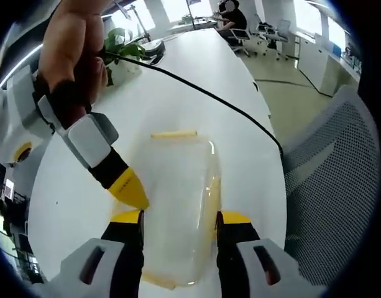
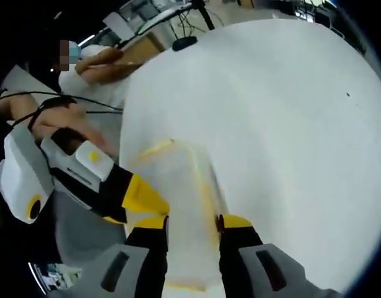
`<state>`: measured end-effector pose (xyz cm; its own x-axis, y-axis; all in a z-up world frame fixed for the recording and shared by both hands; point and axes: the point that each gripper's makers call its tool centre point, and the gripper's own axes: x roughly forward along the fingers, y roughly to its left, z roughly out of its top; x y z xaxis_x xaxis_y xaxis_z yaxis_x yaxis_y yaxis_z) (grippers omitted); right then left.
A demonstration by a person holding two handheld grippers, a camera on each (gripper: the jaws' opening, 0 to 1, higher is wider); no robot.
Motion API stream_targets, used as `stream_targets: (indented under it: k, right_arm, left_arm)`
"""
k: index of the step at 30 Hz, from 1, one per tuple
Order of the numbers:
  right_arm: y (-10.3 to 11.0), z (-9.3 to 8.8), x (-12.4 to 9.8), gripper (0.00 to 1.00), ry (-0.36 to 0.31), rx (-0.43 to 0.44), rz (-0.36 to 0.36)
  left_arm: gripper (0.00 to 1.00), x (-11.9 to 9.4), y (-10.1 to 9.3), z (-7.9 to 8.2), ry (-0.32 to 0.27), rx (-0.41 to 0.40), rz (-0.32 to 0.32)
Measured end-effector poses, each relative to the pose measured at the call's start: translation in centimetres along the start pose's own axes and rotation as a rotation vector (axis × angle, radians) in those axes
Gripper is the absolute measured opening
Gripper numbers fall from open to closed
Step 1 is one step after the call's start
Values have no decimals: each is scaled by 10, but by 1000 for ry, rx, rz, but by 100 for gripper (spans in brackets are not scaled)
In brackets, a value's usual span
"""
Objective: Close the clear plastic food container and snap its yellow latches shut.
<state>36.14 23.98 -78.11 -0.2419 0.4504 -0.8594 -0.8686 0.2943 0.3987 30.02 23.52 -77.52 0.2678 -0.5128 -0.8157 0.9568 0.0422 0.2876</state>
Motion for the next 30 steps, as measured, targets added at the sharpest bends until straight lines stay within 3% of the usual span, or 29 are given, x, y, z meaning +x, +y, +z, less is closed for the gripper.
stream_targets:
  k: [18, 30]
  right_arm:
    - [2, 5, -2, 29, -3, -112, -81]
    - [6, 7, -4, 29, -6, -211, -153]
  left_arm:
    - [46, 1, 3, -1, 6, 6, -2]
    - [48, -1, 2, 3, -6, -35, -50]
